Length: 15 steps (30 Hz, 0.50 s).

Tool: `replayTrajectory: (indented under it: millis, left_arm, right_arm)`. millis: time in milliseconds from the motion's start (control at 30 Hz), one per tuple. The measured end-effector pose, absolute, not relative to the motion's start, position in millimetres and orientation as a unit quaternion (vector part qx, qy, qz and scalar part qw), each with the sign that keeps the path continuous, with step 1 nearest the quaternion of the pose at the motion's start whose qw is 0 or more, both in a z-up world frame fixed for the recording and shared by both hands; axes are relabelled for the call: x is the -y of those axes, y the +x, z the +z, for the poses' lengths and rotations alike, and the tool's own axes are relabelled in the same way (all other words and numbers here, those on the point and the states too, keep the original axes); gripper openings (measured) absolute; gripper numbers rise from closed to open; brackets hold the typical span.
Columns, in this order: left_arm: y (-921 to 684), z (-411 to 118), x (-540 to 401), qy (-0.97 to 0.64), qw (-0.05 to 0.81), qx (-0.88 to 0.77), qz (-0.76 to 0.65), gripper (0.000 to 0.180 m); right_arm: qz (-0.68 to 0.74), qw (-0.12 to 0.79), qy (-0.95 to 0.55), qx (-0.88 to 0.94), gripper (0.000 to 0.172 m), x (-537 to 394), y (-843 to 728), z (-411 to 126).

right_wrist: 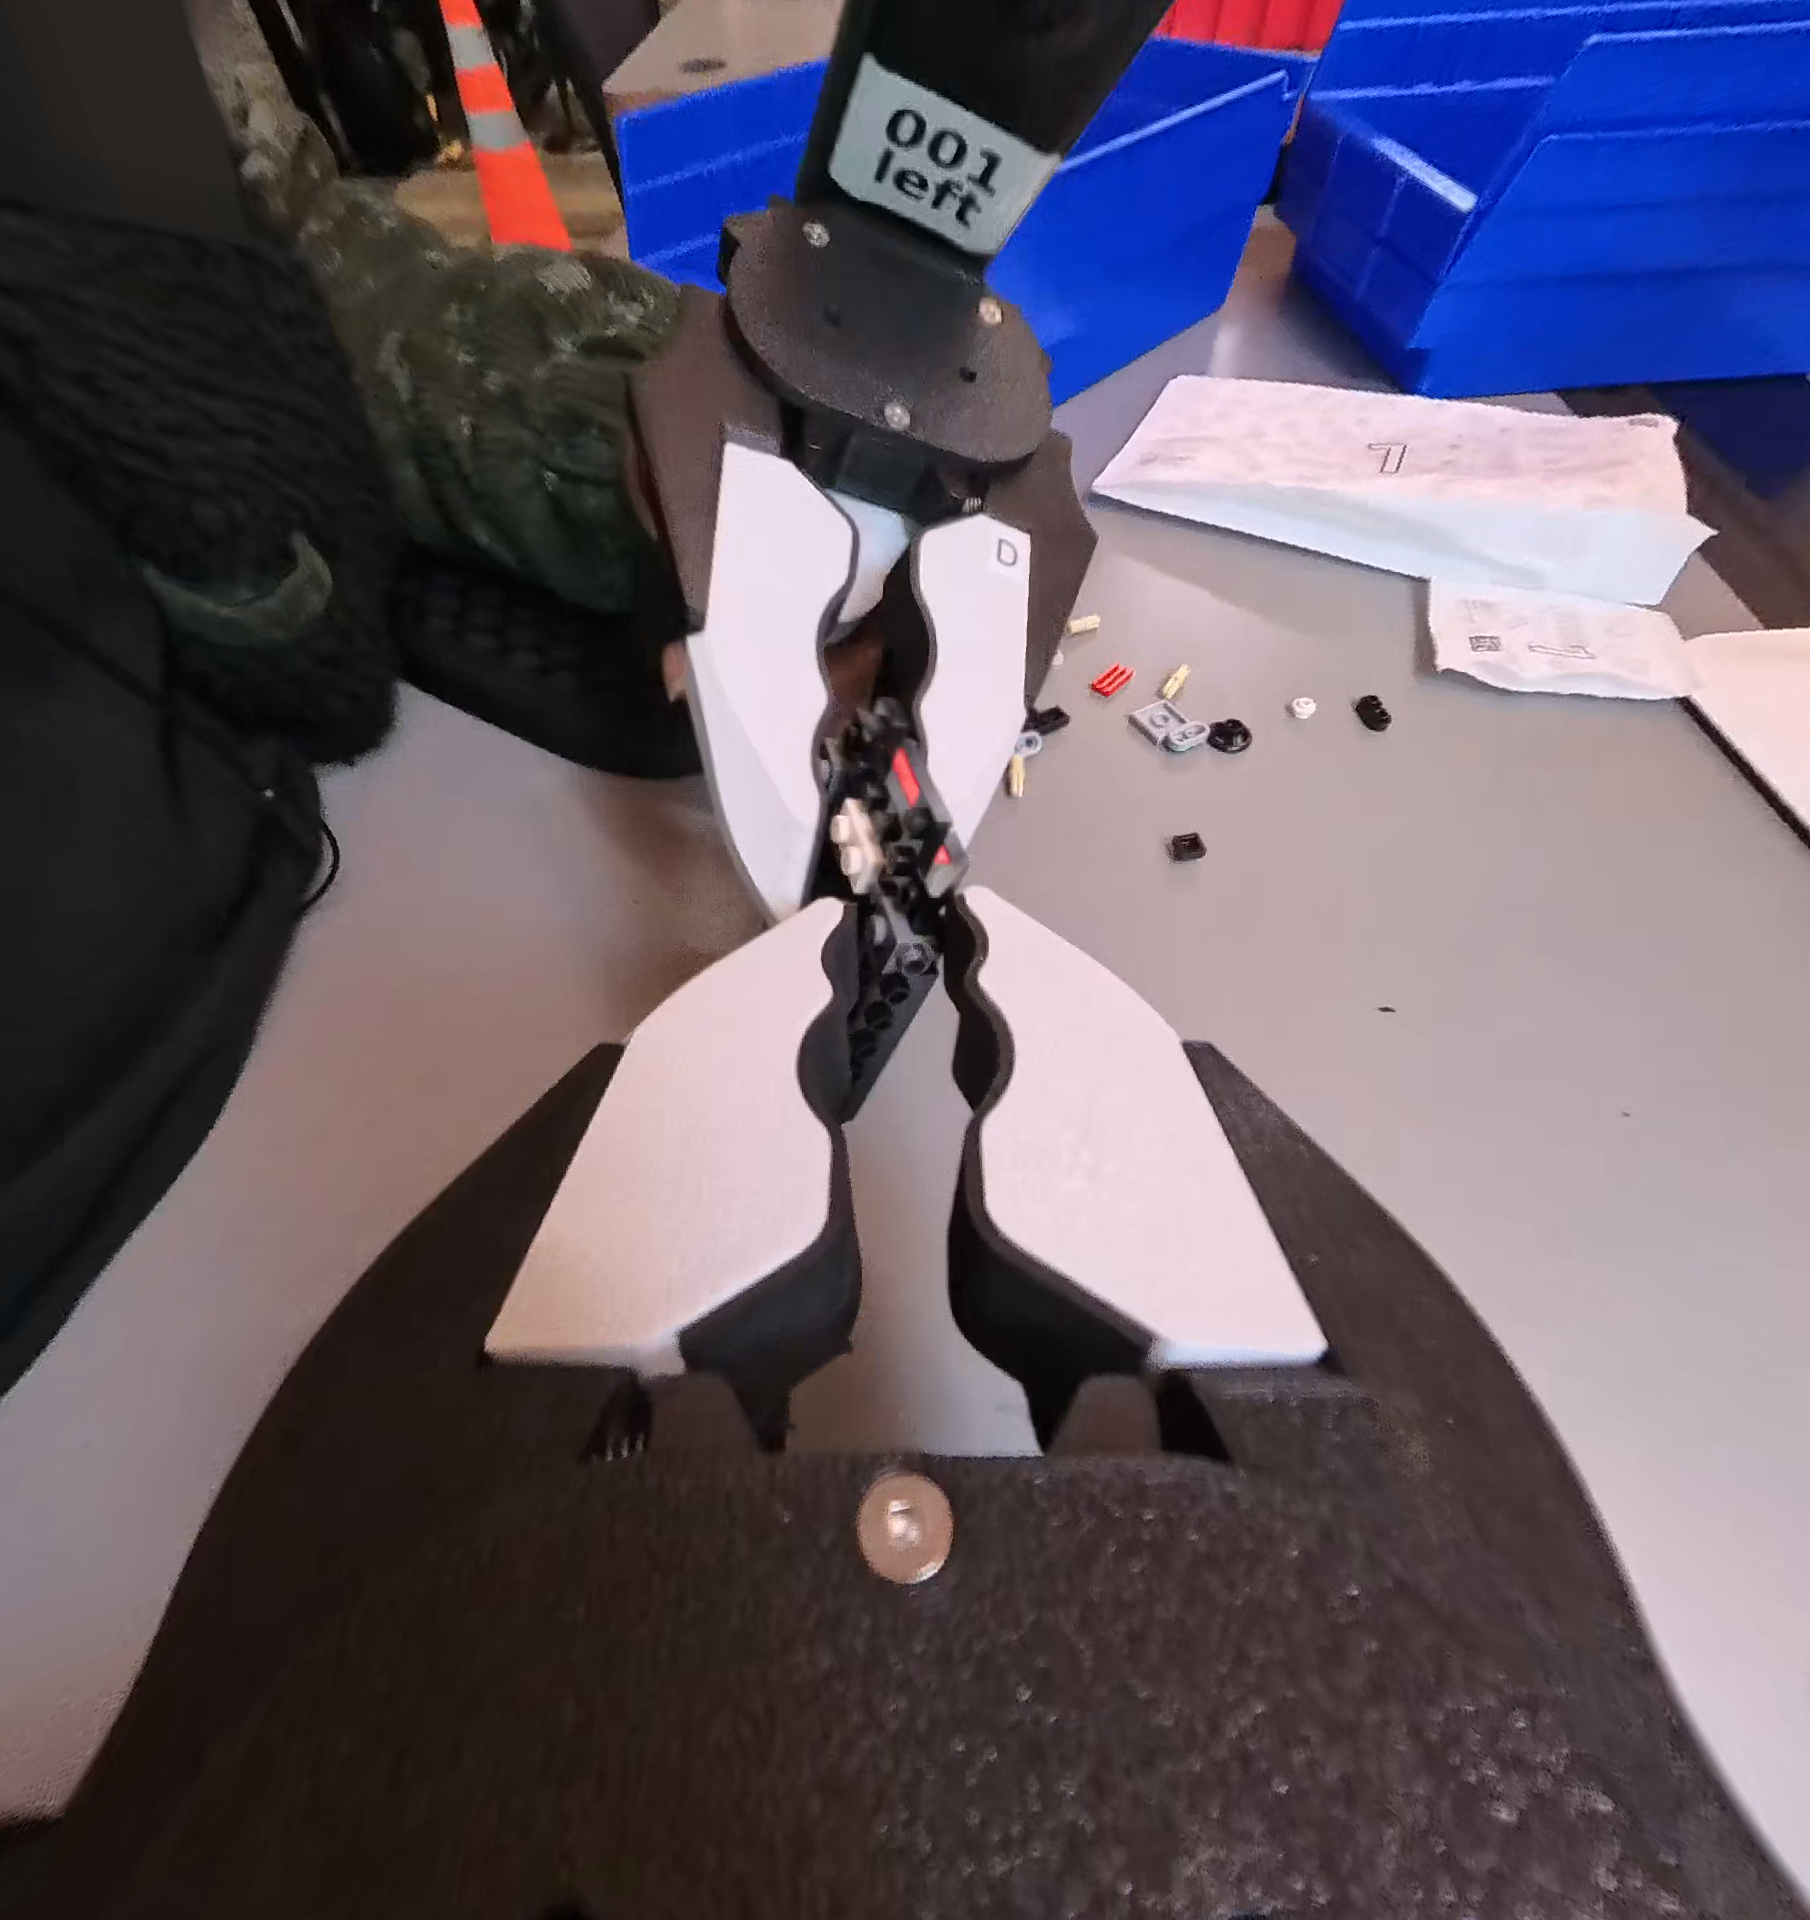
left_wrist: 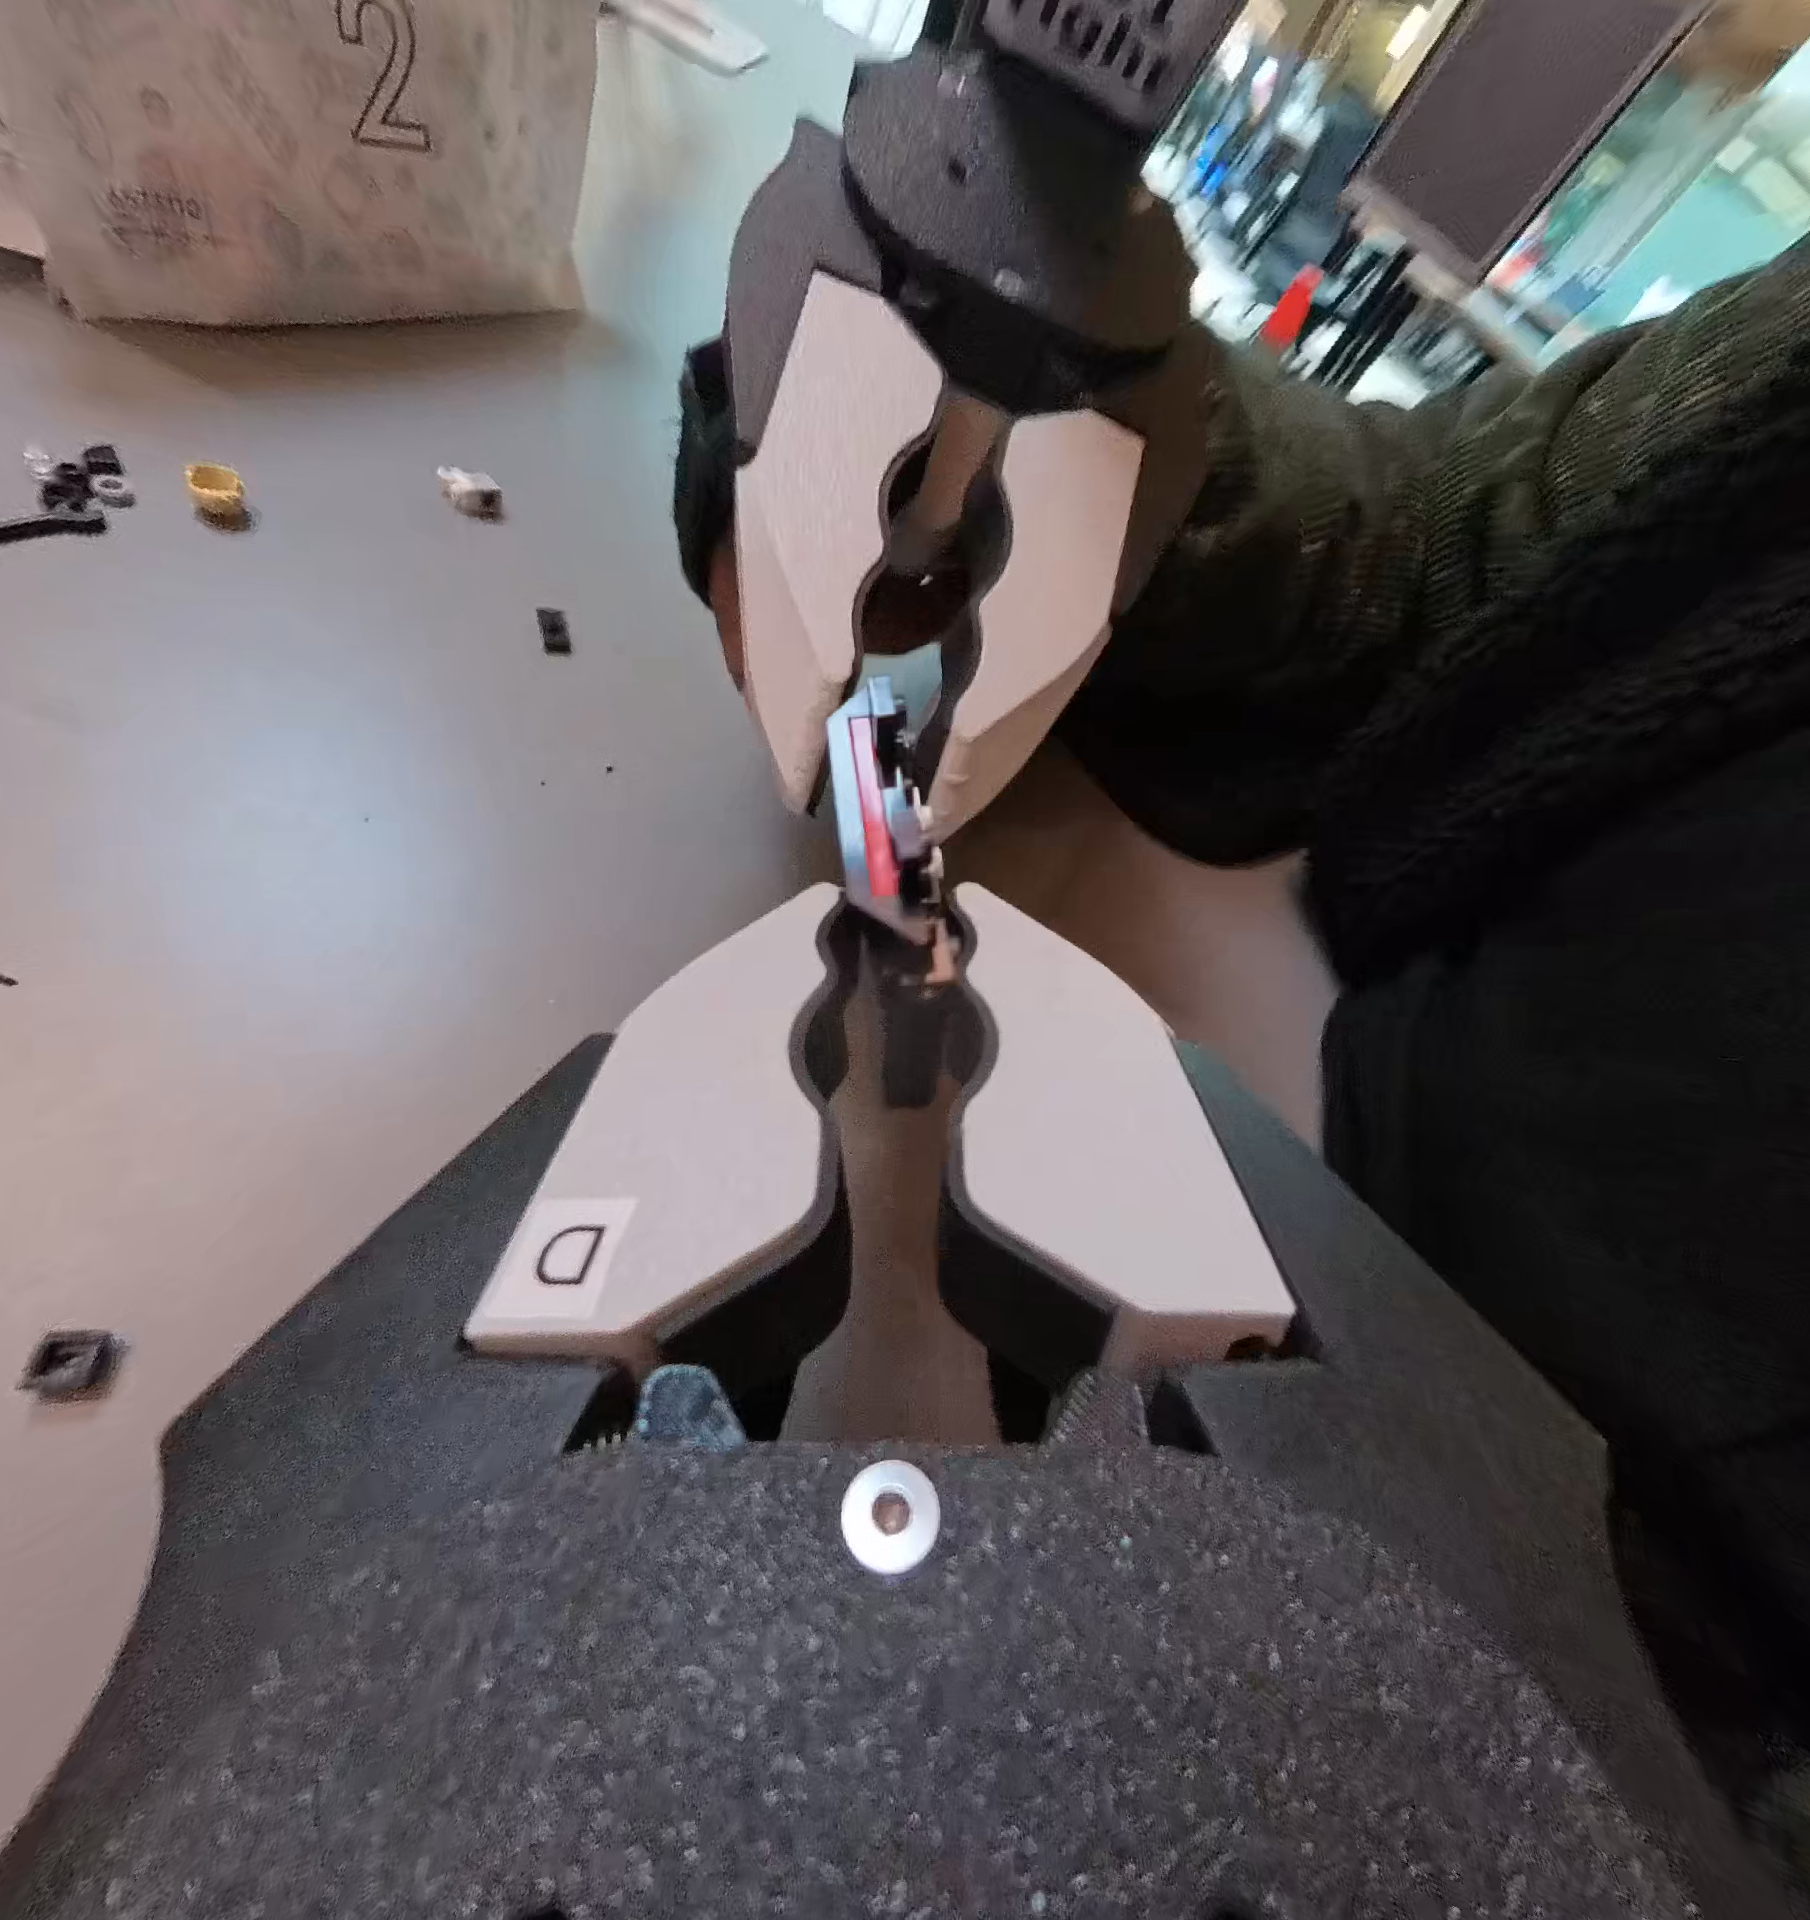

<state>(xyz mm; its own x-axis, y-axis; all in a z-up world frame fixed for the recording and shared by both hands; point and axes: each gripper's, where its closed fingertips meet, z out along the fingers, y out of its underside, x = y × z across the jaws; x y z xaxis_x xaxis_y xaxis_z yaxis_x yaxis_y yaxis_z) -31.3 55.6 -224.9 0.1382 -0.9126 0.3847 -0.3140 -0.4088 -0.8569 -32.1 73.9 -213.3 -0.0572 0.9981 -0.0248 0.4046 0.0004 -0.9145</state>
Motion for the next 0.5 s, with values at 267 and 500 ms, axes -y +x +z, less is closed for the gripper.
replayTrajectory:
  millis: [267,500]
  left_arm:
    - [-43,-232,-92,-0.761,0.343,-0.339,-0.434,0.013]
    - [-39,-242,-83,-0.773,0.275,-0.312,-0.479,0.013]
  right_arm:
    - [0.256,0.512,-0.603,0.555,0.018,-114,-30,-199]
    - [0.088,0.533,-0.506,0.672,0.021,-97,-43,-227]
